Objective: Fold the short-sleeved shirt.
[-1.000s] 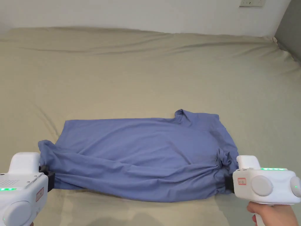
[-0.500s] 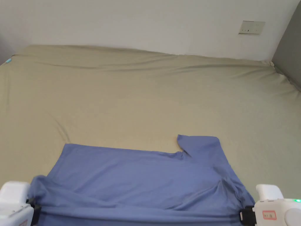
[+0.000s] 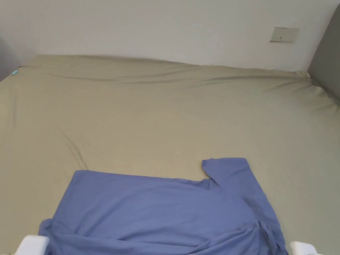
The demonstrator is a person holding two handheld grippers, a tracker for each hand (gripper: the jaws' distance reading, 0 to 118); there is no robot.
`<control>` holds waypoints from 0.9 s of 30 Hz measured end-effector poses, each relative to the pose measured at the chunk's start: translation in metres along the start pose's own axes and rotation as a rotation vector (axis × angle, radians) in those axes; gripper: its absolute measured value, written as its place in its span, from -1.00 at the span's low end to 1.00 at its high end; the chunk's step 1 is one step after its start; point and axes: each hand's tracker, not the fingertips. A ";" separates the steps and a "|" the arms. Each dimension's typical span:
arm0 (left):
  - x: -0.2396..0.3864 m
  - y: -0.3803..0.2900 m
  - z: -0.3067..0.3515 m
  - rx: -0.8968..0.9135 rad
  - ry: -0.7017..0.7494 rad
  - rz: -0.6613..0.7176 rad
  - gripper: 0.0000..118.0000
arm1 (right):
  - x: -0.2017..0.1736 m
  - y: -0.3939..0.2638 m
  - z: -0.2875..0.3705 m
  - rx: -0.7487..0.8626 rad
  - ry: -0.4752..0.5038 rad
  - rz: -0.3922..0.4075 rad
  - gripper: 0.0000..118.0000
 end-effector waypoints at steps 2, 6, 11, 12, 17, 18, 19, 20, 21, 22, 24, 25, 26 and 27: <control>-0.001 0.007 0.010 0.024 0.061 -0.026 0.46 | -0.003 0.004 0.018 0.058 -0.089 0.064 0.76; -0.011 0.028 0.052 0.231 0.042 0.046 0.80 | 0.007 0.029 0.064 0.271 -0.093 0.104 0.86; -0.010 0.068 0.137 0.599 -0.024 0.206 0.80 | -0.020 0.060 0.153 0.624 -0.081 0.190 0.87; -0.011 0.074 0.149 0.658 -0.047 0.233 0.80 | -0.028 0.063 0.170 0.682 -0.073 0.208 0.88; 0.011 0.100 0.219 0.873 -0.139 0.245 0.79 | -0.084 0.062 0.246 0.947 -0.003 0.237 0.88; 0.018 0.103 0.231 0.915 -0.110 0.216 0.78 | -0.094 0.059 0.255 1.003 0.006 0.245 0.88; 0.027 0.104 0.241 0.968 -0.081 0.195 0.78 | -0.104 0.055 0.264 1.051 0.015 0.261 0.88; 0.032 0.106 0.246 1.009 -0.056 0.172 0.74 | -0.114 0.051 0.271 1.089 0.021 0.277 0.86; 0.038 0.107 0.253 1.035 -0.032 0.157 0.65 | -0.125 0.048 0.275 1.118 0.026 0.303 0.79; 0.045 0.107 0.259 1.058 0.000 0.147 0.49 | -0.135 0.044 0.278 1.148 0.018 0.326 0.63; 0.054 0.110 0.262 1.083 0.027 0.141 -0.05 | -0.153 0.038 0.279 1.191 -0.014 0.367 -0.21; 0.057 0.111 0.262 1.089 0.026 0.140 -0.30 | -0.159 0.038 0.276 1.210 -0.017 0.384 -0.56; 0.061 0.111 0.262 1.098 0.022 0.131 -0.67 | -0.165 0.037 0.274 1.214 -0.014 0.387 -0.75; 0.065 0.112 0.261 1.102 0.024 0.120 -0.93 | -0.170 0.036 0.272 1.207 -0.011 0.381 -0.79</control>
